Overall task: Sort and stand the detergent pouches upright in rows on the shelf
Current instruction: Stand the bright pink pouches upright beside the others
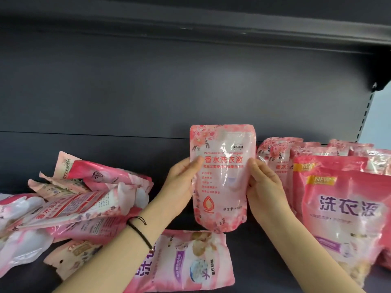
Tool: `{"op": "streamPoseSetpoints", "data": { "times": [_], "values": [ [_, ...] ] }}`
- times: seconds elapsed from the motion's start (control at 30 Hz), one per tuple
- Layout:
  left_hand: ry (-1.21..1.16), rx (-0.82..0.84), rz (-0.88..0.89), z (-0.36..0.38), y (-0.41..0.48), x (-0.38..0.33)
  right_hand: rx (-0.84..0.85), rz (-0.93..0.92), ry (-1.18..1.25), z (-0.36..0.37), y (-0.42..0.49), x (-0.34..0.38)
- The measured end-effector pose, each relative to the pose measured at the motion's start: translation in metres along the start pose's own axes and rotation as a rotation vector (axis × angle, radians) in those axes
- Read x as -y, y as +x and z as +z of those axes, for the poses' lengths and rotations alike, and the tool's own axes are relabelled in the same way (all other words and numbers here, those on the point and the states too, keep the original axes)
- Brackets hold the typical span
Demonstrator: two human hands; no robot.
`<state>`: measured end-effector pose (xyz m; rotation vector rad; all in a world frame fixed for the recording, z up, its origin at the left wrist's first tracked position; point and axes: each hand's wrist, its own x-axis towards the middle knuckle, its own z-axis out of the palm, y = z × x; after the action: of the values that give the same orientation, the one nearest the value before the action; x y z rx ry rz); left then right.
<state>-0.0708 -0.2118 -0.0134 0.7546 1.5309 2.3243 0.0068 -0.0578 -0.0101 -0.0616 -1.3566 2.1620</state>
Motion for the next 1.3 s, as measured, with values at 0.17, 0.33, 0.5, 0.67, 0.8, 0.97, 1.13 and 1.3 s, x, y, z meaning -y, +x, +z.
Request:
{"op": "streamPoseSetpoints", "data": {
  "times": [0.17,0.33,0.5,0.67,0.8,0.97,1.13,1.3],
  "values": [
    [0.173,0.031,-0.067,0.011,0.009,0.023,-0.181,-0.030,-0.124,-0.029,-0.003,-0.009],
    [0.353,0.032,-0.076,0.014,0.011,0.026,-0.211,-0.073,-0.291,-0.037,-0.009,-0.013],
    [0.645,0.031,-0.005,0.015,0.005,0.007,-0.136,-0.272,-0.564,-0.028,-0.009,0.004],
    [1.185,0.022,0.146,0.000,-0.013,-0.025,-0.018,-0.577,-0.873,-0.017,-0.013,0.024],
    [1.580,0.219,0.175,-0.015,-0.034,-0.044,0.156,-0.853,-1.172,-0.004,-0.022,0.027],
    [1.943,0.541,0.232,-0.027,-0.056,-0.061,0.754,-0.796,-1.340,0.024,-0.021,0.027],
    [1.975,0.677,0.188,-0.050,-0.086,-0.071,1.139,-0.416,-1.659,0.051,-0.026,0.014],
    [1.810,0.525,0.118,-0.076,-0.117,-0.073,1.190,-0.090,-1.801,0.075,-0.034,-0.004]
  ]
}}
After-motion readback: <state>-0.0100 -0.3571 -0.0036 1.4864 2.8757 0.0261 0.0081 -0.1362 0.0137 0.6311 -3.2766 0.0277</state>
